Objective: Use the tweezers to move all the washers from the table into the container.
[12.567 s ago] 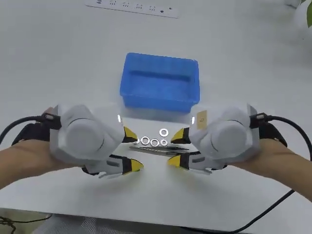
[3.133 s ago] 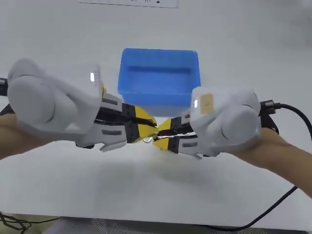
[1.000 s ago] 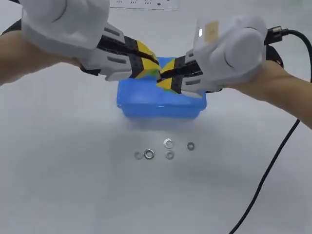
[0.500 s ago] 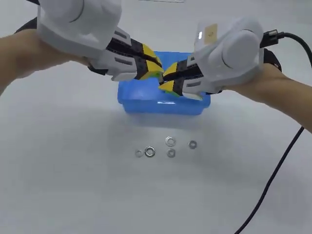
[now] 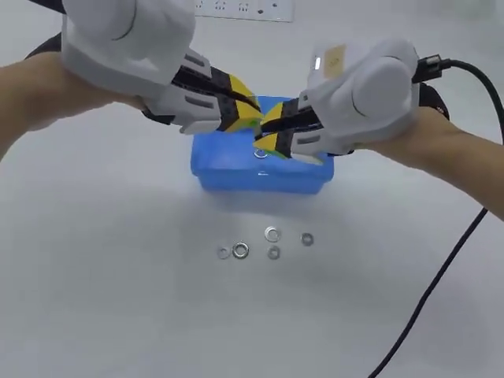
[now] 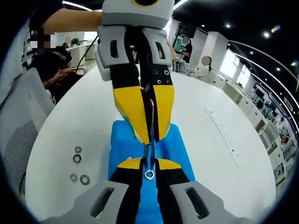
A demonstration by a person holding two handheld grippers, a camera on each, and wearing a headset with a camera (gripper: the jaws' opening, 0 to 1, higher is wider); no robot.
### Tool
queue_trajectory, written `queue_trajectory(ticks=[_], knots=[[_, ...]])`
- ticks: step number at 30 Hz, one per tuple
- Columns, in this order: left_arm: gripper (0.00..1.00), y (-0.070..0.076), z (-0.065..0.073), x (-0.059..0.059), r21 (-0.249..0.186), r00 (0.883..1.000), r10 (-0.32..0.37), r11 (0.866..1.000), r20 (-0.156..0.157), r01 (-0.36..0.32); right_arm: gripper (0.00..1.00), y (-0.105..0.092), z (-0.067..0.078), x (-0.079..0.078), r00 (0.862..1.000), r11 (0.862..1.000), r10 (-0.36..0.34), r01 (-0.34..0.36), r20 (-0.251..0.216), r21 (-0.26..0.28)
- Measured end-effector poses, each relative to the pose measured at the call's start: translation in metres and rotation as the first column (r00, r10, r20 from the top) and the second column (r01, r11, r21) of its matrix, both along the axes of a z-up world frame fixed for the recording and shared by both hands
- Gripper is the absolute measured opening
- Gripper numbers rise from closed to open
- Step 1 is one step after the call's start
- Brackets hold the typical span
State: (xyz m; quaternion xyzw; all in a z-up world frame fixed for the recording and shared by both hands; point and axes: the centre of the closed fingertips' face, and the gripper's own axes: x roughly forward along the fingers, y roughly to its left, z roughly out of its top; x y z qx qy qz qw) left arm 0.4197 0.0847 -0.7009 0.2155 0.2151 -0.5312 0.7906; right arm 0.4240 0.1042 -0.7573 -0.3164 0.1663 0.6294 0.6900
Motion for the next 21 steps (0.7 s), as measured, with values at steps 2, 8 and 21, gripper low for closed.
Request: queue_trajectory(ticks=[2,8,21], knots=[[0.07,0.0,0.007,-0.003,0.001,1.0,-0.004,1.0,0.01,0.004,0.11,0.001,0.008,-0.003,1.0,1.0,-0.001,0.001,0.003,0.012],[0.07,0.003,0.025,-0.024,0.005,0.999,-0.024,1.0,0.037,0.024,0.11,0.003,0.025,-0.021,1.0,0.999,0.019,-0.02,0.014,0.03],[0.07,0.01,0.055,-0.096,-0.052,0.996,-0.052,0.997,0.068,0.056,0.1,0.014,0.059,-0.097,0.998,0.992,0.065,-0.063,-0.019,0.109]])
